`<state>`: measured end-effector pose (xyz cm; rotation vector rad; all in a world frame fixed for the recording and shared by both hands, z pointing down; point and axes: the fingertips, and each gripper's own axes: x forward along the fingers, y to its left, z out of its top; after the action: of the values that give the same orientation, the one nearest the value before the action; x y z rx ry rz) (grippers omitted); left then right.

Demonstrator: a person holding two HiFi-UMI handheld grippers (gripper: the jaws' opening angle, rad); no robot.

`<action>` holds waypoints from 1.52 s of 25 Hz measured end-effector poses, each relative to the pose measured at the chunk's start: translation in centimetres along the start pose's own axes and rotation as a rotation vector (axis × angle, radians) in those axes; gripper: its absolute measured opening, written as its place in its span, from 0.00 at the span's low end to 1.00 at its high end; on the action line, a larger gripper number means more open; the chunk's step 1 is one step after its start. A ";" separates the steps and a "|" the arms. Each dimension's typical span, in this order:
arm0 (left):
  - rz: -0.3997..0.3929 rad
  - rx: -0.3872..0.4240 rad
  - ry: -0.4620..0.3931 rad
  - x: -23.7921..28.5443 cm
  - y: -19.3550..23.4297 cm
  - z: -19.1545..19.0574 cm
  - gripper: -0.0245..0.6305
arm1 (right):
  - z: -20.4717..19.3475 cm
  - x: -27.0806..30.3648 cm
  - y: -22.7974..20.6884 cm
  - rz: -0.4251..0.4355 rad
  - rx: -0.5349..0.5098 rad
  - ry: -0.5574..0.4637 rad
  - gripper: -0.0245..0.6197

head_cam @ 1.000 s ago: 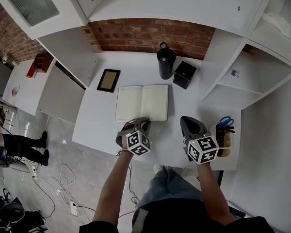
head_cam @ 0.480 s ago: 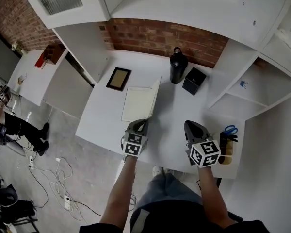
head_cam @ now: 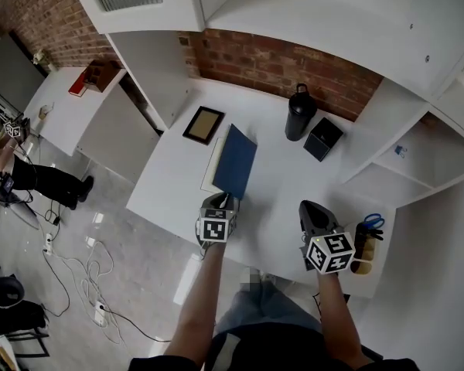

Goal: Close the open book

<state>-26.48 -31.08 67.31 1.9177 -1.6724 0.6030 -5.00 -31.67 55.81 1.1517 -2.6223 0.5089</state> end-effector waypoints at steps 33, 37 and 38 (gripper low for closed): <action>0.052 0.125 -0.386 -9.7 -1.9 12.5 0.08 | 6.4 -0.6 -0.8 -0.037 -0.009 -0.167 0.04; 0.049 0.179 -0.507 -12.5 -2.8 17.0 0.07 | 9.4 -1.2 -0.9 -0.044 -0.034 -0.242 0.04; 0.053 0.178 -0.531 -13.1 -2.9 17.9 0.06 | 10.1 -1.4 -1.0 -0.047 -0.040 -0.259 0.04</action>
<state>-25.54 -32.38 45.01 2.3114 -2.0490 0.2774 -4.04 -35.48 46.31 1.3441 -2.7972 0.3144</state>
